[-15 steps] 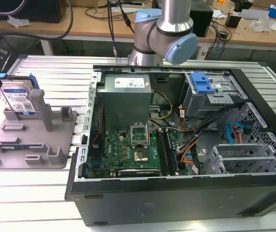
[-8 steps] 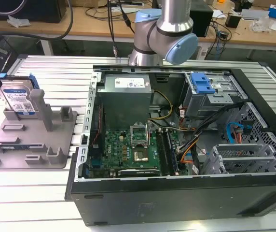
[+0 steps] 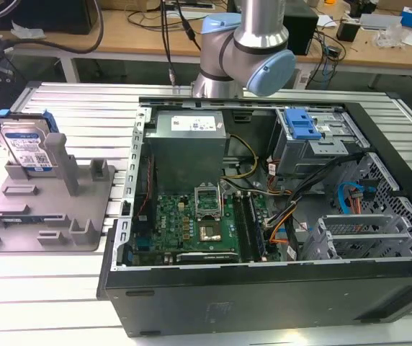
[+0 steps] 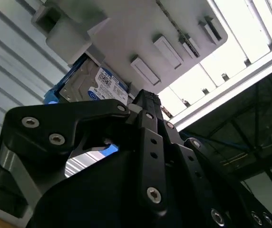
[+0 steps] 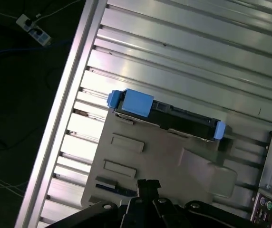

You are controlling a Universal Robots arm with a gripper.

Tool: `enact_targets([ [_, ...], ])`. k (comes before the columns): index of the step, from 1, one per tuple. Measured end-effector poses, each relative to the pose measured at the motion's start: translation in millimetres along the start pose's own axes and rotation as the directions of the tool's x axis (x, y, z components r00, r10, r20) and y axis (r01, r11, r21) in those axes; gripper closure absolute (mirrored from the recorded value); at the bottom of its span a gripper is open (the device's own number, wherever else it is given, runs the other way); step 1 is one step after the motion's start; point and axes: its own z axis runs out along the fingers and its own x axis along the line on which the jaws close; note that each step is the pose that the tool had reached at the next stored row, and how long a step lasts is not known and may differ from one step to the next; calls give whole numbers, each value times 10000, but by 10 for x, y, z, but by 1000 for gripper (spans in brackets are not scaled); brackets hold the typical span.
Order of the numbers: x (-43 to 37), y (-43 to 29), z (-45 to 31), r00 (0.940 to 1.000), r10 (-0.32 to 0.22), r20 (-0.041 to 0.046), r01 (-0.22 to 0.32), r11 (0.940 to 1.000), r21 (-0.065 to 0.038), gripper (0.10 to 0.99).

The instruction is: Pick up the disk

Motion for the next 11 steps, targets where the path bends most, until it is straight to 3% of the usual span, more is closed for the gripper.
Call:
enact_targets([
  [2,0,0,1,9993,-381,-15,381,9993,0,973],
  [4,0,0,3,9969,-789,-31,789,9969,-1,851],
  [9,0,0,8,9769,-2134,-82,2134,9770,-8,604],
  [11,0,0,9,9660,-2584,-99,2584,9660,-13,604],
])
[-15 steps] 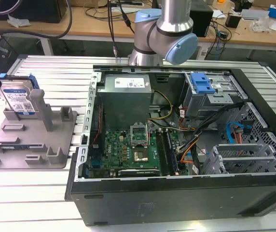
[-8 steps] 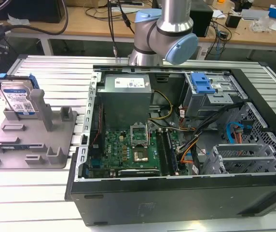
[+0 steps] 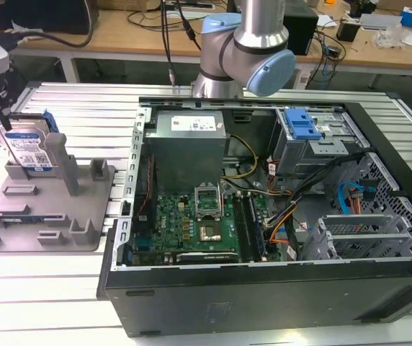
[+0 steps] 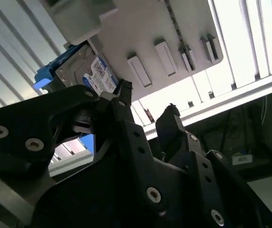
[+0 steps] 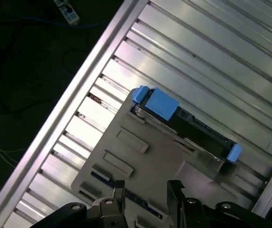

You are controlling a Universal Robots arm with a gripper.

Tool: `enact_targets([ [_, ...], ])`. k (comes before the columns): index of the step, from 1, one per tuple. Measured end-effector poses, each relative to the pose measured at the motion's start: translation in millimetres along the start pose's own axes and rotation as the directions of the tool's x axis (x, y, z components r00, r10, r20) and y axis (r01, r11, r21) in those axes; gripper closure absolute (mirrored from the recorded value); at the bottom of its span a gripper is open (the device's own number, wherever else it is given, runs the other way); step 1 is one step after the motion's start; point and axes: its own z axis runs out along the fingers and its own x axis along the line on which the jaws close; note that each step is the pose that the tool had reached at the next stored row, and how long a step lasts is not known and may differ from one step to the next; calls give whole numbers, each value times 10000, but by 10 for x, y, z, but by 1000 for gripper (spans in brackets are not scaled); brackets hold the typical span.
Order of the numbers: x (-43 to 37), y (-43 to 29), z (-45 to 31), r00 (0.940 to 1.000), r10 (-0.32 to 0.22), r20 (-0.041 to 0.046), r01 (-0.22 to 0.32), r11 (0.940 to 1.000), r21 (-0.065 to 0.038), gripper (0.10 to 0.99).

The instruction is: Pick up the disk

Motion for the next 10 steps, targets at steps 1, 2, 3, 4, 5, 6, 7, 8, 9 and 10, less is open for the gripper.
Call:
enact_targets([
  [1,0,0,0,9998,-180,-7,180,9998,0,604],
  [2,0,0,0,9993,-381,-15,381,9993,0,604],
  [3,0,0,1,9980,-632,-24,632,9980,0,604],
  [4,0,0,1,9967,-812,-31,812,9967,0,604],
  [5,0,0,1,9942,-1076,-42,1076,9942,-1,604],
  [6,0,0,2,9921,-1255,-48,1255,9921,-2,604],
  [7,0,0,2,9891,-1471,-56,1471,9891,-2,604],
  [8,0,0,2,9862,-1653,-64,1653,9862,-4,604],
  [9,0,0,2,9828,-1846,-71,1846,9828,-5,604],
  [10,0,0,3,9790,-2039,-78,2039,9790,-6,604],
])
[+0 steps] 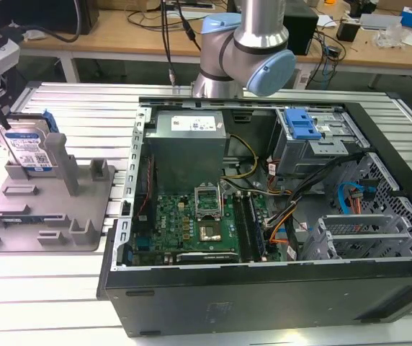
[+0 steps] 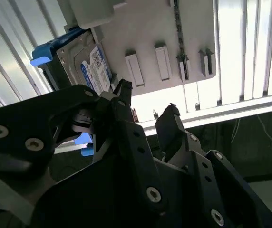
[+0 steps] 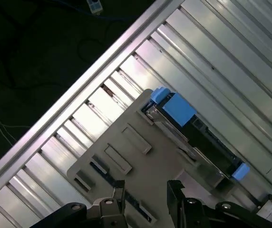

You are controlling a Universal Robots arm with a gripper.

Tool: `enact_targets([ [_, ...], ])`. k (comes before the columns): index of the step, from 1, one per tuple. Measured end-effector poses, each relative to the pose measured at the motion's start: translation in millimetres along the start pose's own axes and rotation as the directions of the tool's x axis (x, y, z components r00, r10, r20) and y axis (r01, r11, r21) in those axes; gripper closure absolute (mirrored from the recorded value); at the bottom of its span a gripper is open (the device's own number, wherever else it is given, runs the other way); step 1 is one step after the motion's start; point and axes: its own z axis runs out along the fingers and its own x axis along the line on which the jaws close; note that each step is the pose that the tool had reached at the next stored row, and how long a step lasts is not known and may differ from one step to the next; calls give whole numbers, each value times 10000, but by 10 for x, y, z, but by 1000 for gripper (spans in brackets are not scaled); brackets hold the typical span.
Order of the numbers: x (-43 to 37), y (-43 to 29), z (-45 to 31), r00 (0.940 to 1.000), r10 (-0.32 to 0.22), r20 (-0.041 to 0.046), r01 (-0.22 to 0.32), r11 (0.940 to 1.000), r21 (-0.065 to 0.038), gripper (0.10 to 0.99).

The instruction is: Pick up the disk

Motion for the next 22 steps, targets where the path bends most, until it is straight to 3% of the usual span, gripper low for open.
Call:
enact_targets([
  [5,0,-1,2,9944,-1060,-41,1060,9944,-2,604],
  [8,-2,-2,2,9845,-1751,-67,1751,9846,-5,604],
  [13,-8,-8,3,9627,-2704,-103,2704,9627,-13,604],
  [16,-11,-12,6,9310,-3647,-139,3647,9311,-24,604],
  [18,-12,-13,13,9059,-4232,-172,4233,9060,-29,604],
  [20,-12,-13,19,8882,-4590,-208,4591,8884,-29,604],
  [21,-12,-13,24,8745,-4845,-233,4846,8748,-29,604],
  [22,-12,-13,25,8664,-4987,-246,4987,8667,-31,604],
])
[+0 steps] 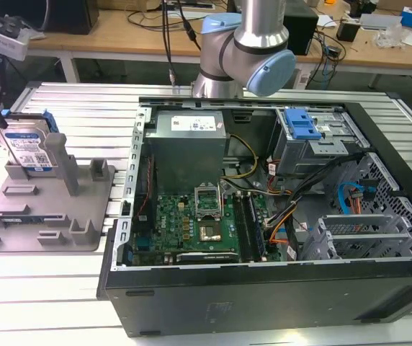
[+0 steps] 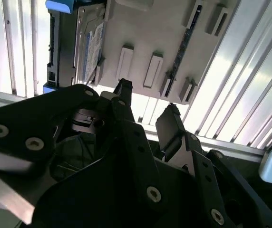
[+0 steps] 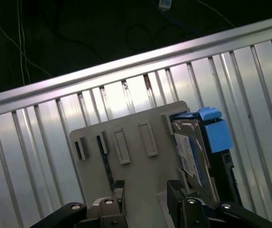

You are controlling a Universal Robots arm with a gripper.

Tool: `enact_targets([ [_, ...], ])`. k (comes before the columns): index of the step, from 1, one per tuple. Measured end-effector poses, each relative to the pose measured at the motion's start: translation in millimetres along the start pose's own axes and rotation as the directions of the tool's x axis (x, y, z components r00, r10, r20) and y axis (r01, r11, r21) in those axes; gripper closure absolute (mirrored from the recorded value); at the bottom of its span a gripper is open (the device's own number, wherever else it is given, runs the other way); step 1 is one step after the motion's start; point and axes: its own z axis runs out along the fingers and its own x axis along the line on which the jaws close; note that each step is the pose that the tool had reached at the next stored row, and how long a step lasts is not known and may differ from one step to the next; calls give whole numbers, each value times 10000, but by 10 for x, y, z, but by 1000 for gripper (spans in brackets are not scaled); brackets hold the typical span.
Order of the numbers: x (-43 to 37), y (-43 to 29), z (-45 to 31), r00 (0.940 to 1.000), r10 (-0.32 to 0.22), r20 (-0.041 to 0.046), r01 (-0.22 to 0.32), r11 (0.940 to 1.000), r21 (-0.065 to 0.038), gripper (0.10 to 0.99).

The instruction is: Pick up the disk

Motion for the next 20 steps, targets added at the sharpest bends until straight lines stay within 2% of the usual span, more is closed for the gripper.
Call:
enact_targets([
  [3,0,-1,2,9995,-322,-34,322,9995,8,604],
  [7,-3,1,1,9994,-336,-36,336,9994,11,604],
  [9,-83,19,1,9989,-470,-45,470,9989,11,604],
  [11,-120,28,2,9979,-650,-56,650,9979,13,604],
  [13,-144,34,2,9945,-1045,-72,1045,9945,15,604],
  [14,-155,37,2,9898,-1420,-87,1420,9899,16,604],
  [15,-197,47,2,9871,-1597,-91,1597,9872,26,604],
  [20,-497,126,3,9861,-1659,-108,1660,9861,42,604],
])
